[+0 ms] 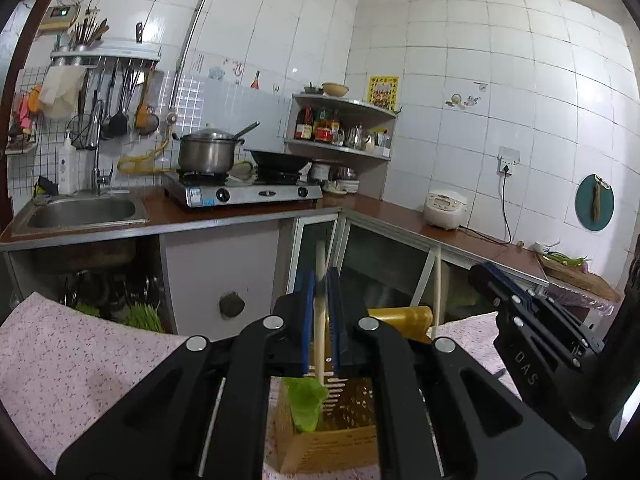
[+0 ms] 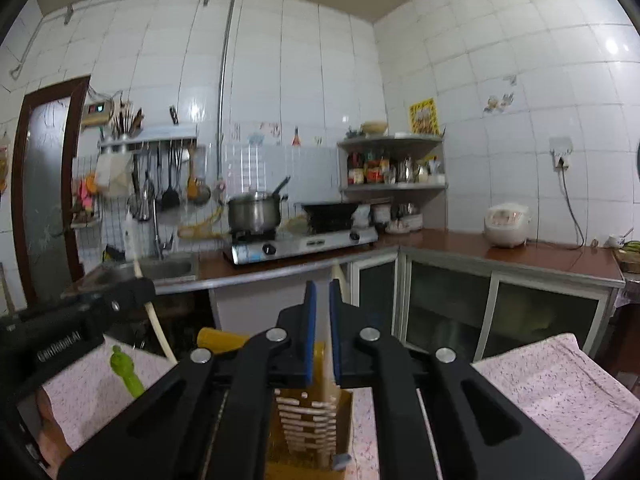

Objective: Organize utensils
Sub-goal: 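Open both tools to release the chopsticks in the caddy, then move both open tools back toward the remaining chopsticks and metal spoon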

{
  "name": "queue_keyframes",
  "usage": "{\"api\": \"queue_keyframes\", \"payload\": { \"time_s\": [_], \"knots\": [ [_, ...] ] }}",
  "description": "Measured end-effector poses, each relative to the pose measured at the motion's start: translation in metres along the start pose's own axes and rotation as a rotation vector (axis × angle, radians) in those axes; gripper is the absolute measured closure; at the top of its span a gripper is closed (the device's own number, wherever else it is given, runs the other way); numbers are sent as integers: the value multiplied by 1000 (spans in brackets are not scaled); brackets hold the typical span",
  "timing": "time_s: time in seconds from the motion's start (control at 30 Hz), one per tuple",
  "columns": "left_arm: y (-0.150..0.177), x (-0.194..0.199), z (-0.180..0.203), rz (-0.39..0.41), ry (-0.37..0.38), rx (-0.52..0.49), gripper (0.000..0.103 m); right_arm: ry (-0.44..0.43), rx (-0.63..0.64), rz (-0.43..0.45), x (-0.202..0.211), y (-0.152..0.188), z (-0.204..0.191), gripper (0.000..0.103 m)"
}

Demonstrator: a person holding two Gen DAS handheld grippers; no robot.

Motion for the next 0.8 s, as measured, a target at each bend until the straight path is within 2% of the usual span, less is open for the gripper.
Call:
{"api": "queue_keyframes", "payload": {
  "time_s": [0.03,0.07,0.13,0.2,0.27,0.3,0.37,0.4,0.43,0.47,0.57,0.6,0.63,0.8],
  "knots": [
    [0,2,0,-11,4,8,85,3,-4,-16,2,-1,3,96],
    [-1,4,-1,-22,2,15,76,6,-9,-24,5,-2,5,96],
    [-1,14,-5,-35,-17,21,68,8,-15,-44,12,-2,10,96],
    [0,23,-8,-54,-25,28,55,22,-11,-89,19,1,17,96],
    [5,37,-12,-71,-24,40,48,31,-8,-132,28,8,24,96],
    [7,42,-13,-77,-25,42,40,38,-3,-164,33,14,28,96],
    [16,56,-17,-101,-27,52,29,47,0,-211,41,23,35,92],
    [21,62,-19,-112,-27,58,22,47,-5,-227,47,28,38,80],
    [29,70,-22,-127,-31,67,18,55,-18,-245,57,37,45,59],
    [35,76,-25,-138,-34,73,13,64,-25,-256,63,42,50,52],
    [65,90,-34,-207,-33,95,8,80,-8,-305,83,65,57,49],
    [73,92,-35,-228,-33,98,5,89,-1,-326,89,74,59,44],
    [85,96,-38,-259,-36,102,5,95,1,-346,95,82,61,37],
    [145,109,-49,-402,-45,139,5,106,-49,-472,115,131,73,27]
  ]
}}
Point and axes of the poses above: each gripper's, at about its wrist camera, not at the fingertips, and x roughly against the way its jaws point, z to its right, y to its underside, the point moved 10 cm from there along -x, roughly the way its jaws point, and after that the axes turned 8 degrees about -z, right-handed, at the moved point
